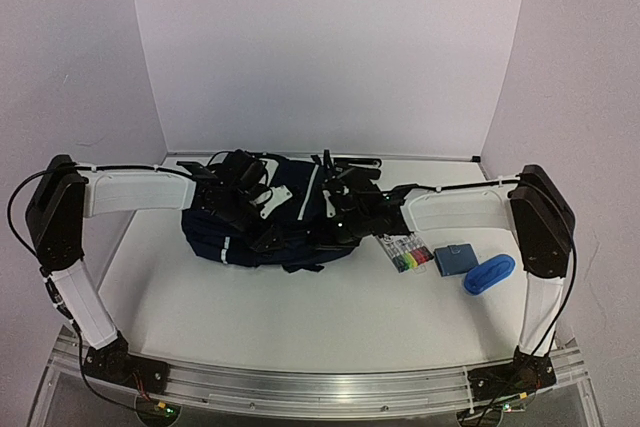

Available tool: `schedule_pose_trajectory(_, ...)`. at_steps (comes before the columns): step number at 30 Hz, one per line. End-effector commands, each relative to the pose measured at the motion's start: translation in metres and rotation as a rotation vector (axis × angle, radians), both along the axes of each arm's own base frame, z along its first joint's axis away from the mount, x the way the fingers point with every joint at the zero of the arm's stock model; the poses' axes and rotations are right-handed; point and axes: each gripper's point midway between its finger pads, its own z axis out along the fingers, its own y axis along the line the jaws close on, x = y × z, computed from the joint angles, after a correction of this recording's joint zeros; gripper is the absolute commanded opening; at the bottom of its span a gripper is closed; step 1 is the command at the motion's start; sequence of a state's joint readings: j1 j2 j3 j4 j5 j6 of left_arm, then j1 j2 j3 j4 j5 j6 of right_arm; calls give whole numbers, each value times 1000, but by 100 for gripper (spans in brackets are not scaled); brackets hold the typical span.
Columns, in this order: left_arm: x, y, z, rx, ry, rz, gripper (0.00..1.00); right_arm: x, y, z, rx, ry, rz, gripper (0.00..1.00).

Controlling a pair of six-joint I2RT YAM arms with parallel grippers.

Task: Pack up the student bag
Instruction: Zip the student bag at the center of the board.

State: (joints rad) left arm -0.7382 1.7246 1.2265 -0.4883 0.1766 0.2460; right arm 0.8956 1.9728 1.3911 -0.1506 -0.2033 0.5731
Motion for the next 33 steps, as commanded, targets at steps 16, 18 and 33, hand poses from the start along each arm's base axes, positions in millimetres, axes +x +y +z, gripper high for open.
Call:
schedule_pose_trajectory(16, 17, 82, -21, 348, -121, 177, 0, 24, -64, 25, -11, -73, -20, 0)
schedule_pose_trajectory(18, 21, 96, -18, 352, -120, 212, 0, 23, -75, 27, -25, -83, -15, 0)
schedule_pose_trajectory(33, 15, 77, 58, 94, -167, 94, 39, -15, -12, 48, 174, -56, 272, 0)
